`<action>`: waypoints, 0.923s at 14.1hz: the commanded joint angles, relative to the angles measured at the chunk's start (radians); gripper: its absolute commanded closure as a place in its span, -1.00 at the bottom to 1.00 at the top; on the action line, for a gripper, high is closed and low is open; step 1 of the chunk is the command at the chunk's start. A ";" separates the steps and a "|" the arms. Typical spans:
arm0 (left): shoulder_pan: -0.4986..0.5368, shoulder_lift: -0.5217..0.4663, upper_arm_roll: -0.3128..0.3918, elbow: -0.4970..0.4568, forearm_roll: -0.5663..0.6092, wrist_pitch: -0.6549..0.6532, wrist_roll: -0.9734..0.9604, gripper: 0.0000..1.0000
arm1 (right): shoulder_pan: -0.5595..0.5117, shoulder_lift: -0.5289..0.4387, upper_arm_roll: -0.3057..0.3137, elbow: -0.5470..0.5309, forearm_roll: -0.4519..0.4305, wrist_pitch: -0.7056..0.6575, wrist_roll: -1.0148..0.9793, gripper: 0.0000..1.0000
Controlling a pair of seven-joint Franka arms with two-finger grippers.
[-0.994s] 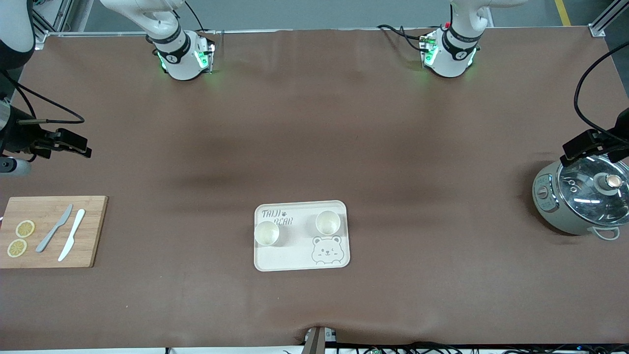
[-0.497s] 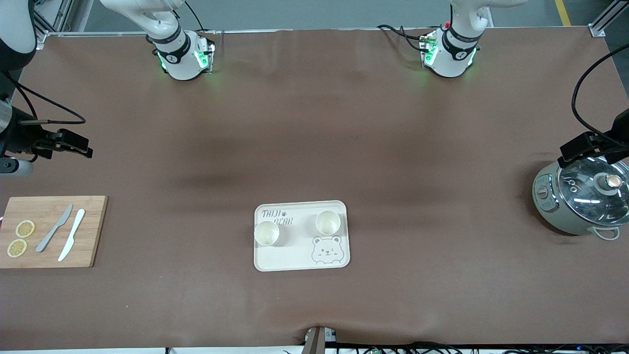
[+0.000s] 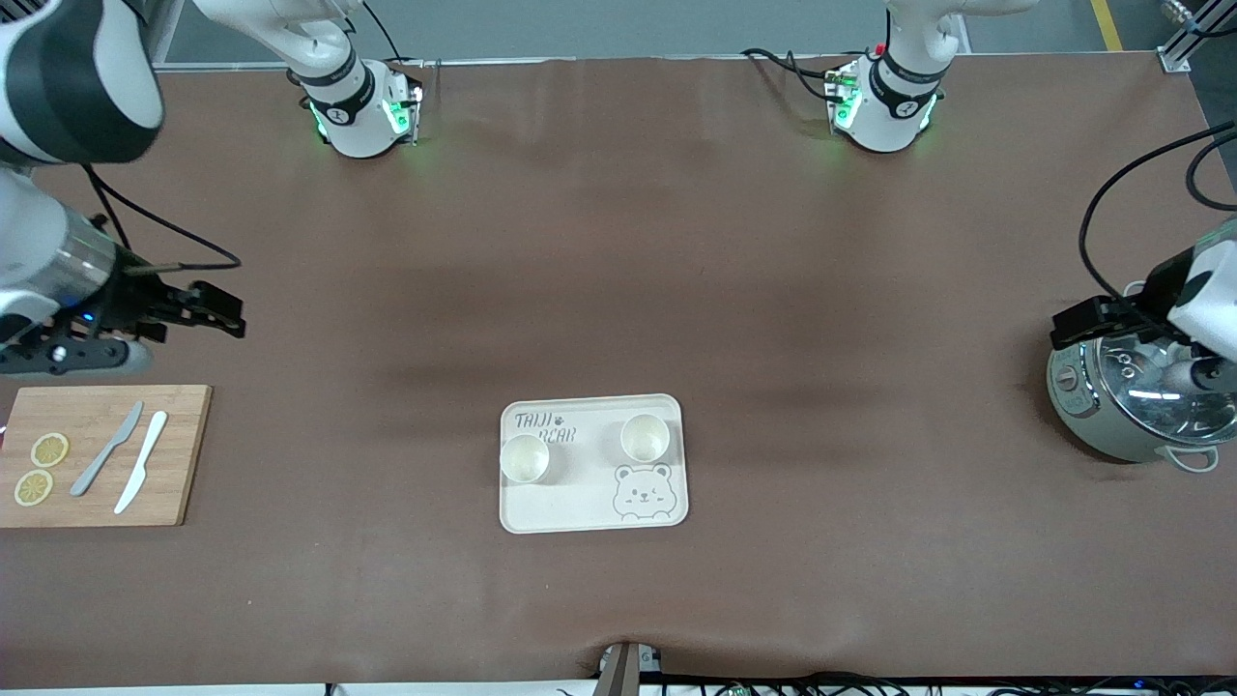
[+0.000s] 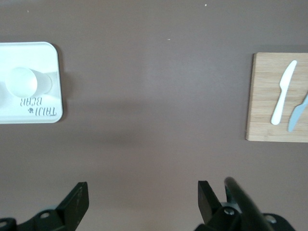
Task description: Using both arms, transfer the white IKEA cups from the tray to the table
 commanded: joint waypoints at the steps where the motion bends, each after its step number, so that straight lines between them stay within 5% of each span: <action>1: -0.014 0.042 -0.024 0.014 -0.022 -0.004 -0.031 -1.00 | 0.064 0.078 -0.003 0.068 0.002 0.032 0.114 -1.00; 13: -0.266 0.274 -0.026 0.021 -0.019 0.322 -0.438 -1.00 | 0.251 0.327 -0.003 0.065 0.072 0.389 0.372 -1.00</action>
